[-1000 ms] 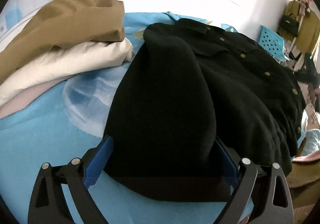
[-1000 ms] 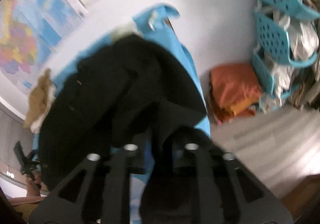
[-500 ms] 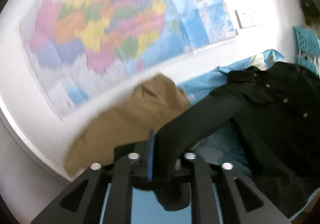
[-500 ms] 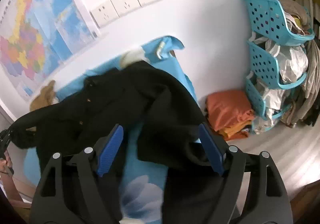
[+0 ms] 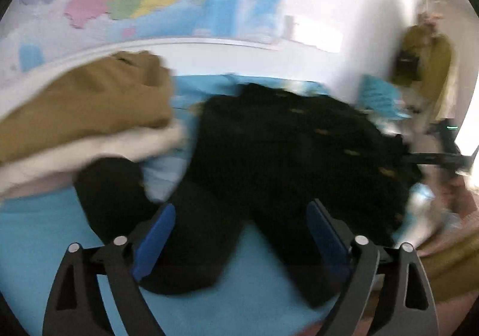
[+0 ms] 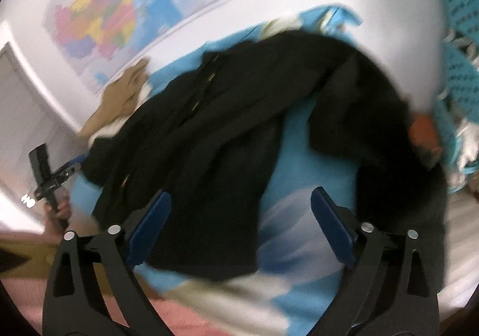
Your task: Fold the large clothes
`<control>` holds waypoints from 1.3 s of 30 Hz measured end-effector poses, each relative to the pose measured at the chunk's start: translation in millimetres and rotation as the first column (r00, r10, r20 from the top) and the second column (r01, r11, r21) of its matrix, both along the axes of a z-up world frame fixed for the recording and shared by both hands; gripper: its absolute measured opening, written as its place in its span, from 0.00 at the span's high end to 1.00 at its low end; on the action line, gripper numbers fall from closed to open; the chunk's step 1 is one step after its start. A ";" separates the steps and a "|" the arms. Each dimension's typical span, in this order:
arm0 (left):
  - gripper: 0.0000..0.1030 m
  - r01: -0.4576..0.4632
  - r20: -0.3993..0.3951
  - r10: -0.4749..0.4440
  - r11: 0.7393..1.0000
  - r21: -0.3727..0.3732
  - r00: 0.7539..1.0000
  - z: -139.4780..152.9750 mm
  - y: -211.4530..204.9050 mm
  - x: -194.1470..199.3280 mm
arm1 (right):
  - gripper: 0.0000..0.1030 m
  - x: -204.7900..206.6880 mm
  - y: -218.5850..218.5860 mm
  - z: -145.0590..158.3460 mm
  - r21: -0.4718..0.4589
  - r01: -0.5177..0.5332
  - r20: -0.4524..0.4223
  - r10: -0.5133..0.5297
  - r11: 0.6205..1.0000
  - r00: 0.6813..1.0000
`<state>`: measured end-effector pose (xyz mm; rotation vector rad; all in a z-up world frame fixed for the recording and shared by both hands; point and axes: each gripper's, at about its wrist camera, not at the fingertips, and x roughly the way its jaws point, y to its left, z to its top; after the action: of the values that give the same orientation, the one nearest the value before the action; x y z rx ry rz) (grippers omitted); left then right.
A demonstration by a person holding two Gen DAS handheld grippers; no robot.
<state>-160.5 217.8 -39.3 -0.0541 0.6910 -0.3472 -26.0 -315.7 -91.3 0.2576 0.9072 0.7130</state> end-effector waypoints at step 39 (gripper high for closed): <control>0.22 0.061 -0.008 -0.061 0.988 0.139 0.998 33.1 -69.2 19.9 | 0.26 16.4 13.7 42.8 -0.106 0.117 0.136 -0.102 0.987 0.985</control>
<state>-140.5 148.6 -6.2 0.0993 0.7204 -0.3566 -9.6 -302.0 -48.5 0.1564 0.7998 0.5673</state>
